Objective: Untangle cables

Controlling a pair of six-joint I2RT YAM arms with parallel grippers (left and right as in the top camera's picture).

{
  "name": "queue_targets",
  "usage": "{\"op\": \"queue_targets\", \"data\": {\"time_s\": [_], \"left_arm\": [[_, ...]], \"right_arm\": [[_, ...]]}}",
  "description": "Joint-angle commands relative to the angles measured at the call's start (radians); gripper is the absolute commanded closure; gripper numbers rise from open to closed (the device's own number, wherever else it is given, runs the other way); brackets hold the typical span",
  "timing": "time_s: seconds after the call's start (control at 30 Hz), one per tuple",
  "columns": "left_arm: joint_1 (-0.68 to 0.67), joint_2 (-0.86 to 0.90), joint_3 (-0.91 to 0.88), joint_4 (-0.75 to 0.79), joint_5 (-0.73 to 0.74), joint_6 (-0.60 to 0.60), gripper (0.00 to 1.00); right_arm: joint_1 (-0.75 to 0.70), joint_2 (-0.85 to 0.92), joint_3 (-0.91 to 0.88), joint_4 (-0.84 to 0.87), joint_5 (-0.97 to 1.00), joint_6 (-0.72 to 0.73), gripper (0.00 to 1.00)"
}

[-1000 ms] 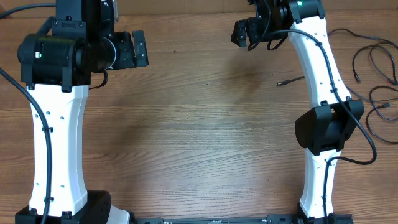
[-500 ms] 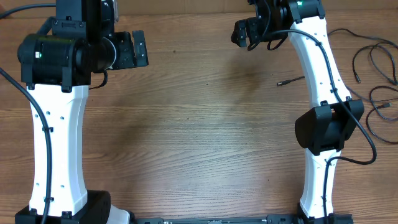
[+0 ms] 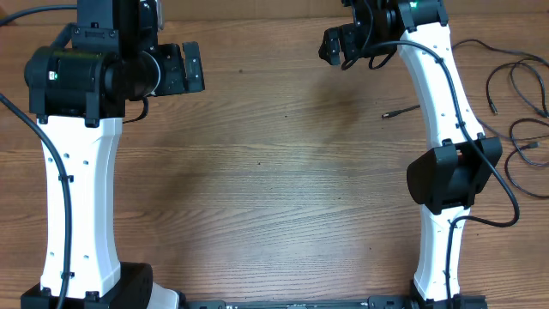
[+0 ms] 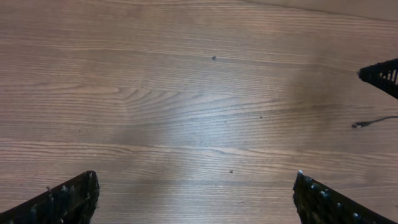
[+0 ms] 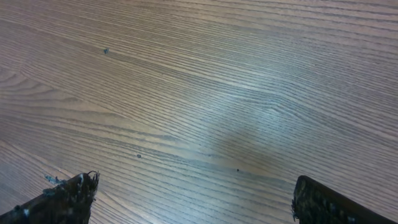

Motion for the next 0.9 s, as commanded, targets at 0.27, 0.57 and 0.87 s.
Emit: {"op": "queue_targets", "data": {"time_s": [0.27,0.57,0.87], "left_arm": [[-0.078,-0.097,-0.002,0.003,-0.069,0.024,0.0],[-0.128,-0.302,-0.278,0.235,-0.08,0.023,0.0],[-0.127,-0.633,-0.843,0.732,-0.084,0.041,0.0]], "right_arm": [[0.002,-0.042,0.02,0.001,0.008,0.003,0.0],[0.002,-0.042,0.02,0.001,0.008,0.003,0.0],[0.002,-0.042,0.02,0.001,0.008,0.003,0.0]]}}
